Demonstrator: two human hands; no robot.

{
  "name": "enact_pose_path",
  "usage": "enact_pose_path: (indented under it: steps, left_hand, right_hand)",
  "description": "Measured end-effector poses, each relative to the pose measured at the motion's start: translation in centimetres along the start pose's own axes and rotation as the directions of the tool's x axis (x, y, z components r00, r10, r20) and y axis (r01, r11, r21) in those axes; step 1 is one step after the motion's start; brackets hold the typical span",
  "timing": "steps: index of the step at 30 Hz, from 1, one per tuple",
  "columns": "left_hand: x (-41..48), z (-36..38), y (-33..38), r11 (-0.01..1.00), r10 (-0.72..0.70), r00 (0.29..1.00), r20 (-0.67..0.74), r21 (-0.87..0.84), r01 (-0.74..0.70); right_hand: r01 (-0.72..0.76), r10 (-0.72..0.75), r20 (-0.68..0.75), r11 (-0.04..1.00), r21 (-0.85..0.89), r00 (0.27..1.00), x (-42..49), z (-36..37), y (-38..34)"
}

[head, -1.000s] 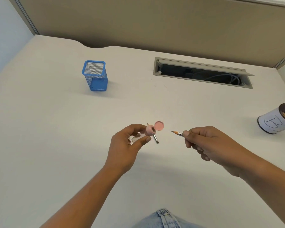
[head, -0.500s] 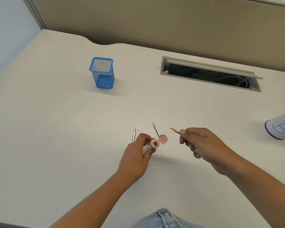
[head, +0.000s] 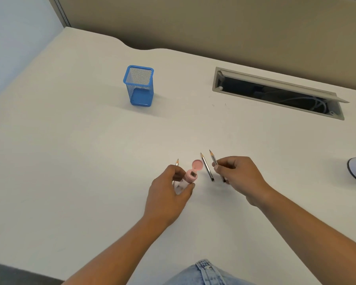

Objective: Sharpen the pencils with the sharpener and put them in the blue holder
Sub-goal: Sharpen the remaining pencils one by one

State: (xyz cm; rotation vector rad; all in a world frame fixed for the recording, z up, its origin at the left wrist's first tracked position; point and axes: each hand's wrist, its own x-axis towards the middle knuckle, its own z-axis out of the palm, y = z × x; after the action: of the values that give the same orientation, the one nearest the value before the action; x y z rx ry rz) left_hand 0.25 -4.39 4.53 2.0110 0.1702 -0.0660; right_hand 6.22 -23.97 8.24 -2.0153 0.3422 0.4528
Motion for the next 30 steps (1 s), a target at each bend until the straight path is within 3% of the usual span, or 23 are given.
enact_pose_path:
  steps: [9,15,30]
  left_hand:
    - [-0.3,-1.2,-0.1,0.996,0.089,0.984,-0.156,-0.009,-0.092]
    - [-0.2,-1.5,-0.5,0.993,0.049,0.981,-0.185,-0.098,-0.068]
    - [-0.3,-1.7,-2.1,0.994,-0.012,0.986,-0.169,-0.108,-0.006]
  right_hand:
    - [0.147,-0.157,-0.016,0.949,-0.277,0.987,1.3,2.9,0.6]
    - [0.203,-0.215,0.015,0.896,-0.394,0.977,2.0,4.5,-0.1]
    - [0.144,-0.179,-0.014,0.832,-0.536,0.984,3.0,5.9,-0.3]
